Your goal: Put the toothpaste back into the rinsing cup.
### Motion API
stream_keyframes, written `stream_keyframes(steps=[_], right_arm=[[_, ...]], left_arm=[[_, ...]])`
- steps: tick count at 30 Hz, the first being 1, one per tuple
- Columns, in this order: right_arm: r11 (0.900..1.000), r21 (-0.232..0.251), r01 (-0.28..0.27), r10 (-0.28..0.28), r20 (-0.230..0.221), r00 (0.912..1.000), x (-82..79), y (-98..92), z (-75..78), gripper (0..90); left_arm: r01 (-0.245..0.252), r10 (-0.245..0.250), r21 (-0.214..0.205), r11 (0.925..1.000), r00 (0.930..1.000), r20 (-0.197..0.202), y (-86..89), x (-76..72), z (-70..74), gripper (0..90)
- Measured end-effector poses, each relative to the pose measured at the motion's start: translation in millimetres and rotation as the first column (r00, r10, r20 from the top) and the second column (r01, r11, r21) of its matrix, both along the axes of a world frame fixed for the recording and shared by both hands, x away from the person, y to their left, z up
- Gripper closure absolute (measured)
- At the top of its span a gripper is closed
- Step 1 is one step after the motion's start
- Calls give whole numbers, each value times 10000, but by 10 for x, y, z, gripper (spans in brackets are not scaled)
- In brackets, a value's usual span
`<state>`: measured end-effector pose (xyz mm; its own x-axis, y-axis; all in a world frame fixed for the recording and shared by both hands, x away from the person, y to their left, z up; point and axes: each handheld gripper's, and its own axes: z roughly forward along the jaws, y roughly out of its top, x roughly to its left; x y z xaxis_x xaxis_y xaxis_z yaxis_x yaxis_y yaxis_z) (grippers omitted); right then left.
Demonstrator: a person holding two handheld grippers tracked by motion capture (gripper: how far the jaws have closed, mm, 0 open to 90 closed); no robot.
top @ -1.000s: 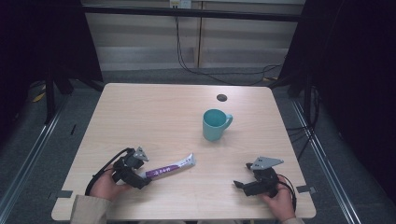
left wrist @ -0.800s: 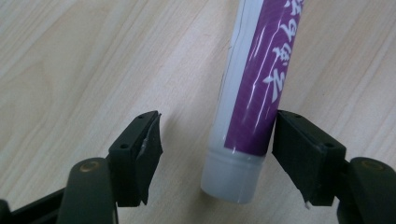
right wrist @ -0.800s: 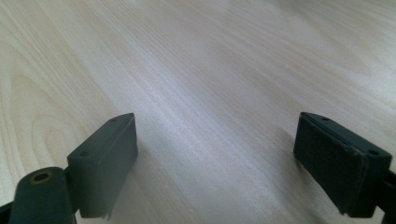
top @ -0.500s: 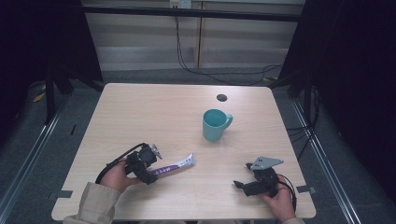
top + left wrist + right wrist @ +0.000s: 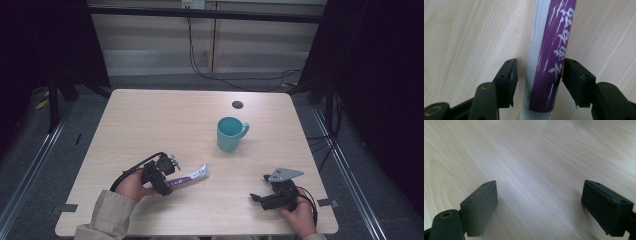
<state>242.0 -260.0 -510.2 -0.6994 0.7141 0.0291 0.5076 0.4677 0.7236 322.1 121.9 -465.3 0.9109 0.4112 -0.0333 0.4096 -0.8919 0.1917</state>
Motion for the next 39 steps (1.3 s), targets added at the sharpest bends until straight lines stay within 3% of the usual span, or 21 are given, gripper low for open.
stream_keyframes(steps=[4,8,11,16,18,20,24,25,27,31,39], right_arm=[[10000,1,1,-1,1,10000,0,0,0,129],[10000,2,-1,1,2,10000,0,0,0,129],[10000,3,4,-4,1,10000,0,0,0,129],[10000,0,-3,3,2,10000,0,0,0,130],[10000,10,-7,7,2,10000,0,1,-1,128],[10000,-25,-53,53,16,10000,1,0,0,125],[10000,-16,-56,56,-8,10000,4,-4,1,125],[10000,-16,-56,56,-8,10000,4,-4,1,125],[10000,9,74,-74,-19,10000,3,3,0,125],[9999,15,102,-102,-24,9999,2,6,0,126],[9999,61,143,-142,-161,9998,25,26,28,142]], left_arm=[[153,-152,77,9999,9999,-42,-47,16,-7,476],[209,-209,6,9998,9997,-90,-92,22,-5,569],[404,-401,181,9990,9991,-158,-121,30,5,618],[196,-186,269,9994,9991,-377,-138,53,26,721],[206,-200,259,9995,9995,-243,-136,33,34,735],[148,-147,69,9999,9999,-69,-118,18,31,742],[-38,27,-610,9981,9998,-189,-51,6,23,744],[-38,27,-610,9981,9998,-189,-51,6,23,745],[-174,175,-865,9961,9998,4,-37,-6,35,745],[-364,367,-1557,9871,9993,-7,12,1,97,746],[-535,571,-2392,9695,9983,84,46,11,147,747]])
